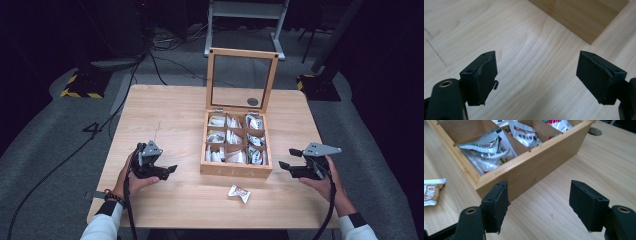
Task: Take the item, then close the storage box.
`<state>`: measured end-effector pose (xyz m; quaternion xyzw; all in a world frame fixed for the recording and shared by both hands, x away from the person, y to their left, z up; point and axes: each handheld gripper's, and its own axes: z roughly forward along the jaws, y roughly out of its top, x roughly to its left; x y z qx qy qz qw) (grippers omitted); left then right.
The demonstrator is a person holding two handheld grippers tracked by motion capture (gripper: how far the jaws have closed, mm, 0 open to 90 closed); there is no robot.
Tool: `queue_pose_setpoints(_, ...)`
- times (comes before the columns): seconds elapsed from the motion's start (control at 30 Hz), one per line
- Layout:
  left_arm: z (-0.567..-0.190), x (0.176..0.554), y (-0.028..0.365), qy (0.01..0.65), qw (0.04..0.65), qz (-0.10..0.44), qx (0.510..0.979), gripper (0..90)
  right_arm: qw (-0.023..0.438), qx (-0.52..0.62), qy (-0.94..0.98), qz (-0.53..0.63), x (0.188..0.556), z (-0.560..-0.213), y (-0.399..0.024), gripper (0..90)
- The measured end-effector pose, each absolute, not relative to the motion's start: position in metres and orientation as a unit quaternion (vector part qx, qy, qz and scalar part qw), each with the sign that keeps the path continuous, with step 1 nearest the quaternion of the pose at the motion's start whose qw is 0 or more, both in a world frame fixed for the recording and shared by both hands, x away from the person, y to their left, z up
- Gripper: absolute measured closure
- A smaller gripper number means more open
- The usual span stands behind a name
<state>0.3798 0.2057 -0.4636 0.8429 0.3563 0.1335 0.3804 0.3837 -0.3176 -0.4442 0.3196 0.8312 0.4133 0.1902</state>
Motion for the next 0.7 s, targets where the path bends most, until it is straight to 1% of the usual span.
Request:
queue_pose_setpoints(0.17,-0.446,0.397,0.194,0.352,0.393,0.141,0.838,17.6,0.197,0.319,0.825,0.422,0.397,-0.427,-0.318,33.1)
queue_pose_setpoints(0.3,-0.430,0.418,0.184,0.350,0.398,0.152,0.834,17.7,0.205,0.328,0.817,0.427,0.417,-0.413,-0.316,33.6)
queue_pose_setpoints(0.33,-0.425,0.425,0.181,0.351,0.402,0.153,0.832,17.7,0.202,0.330,0.818,0.426,0.423,-0.410,-0.315,33.3)
queue_pose_setpoints(0.43,-0.414,0.444,0.173,0.353,0.407,0.153,0.828,17.7,0.218,0.333,0.813,0.424,0.441,-0.396,-0.308,33.9)
queue_pose_setpoints(0.5,-0.406,0.459,0.166,0.356,0.414,0.154,0.823,17.7,0.220,0.339,0.809,0.426,0.456,-0.386,-0.303,33.8)
queue_pose_setpoints(0.7,-0.393,0.504,0.142,0.377,0.422,0.158,0.810,18.1,0.212,0.356,0.804,0.426,0.492,-0.371,-0.291,33.7)
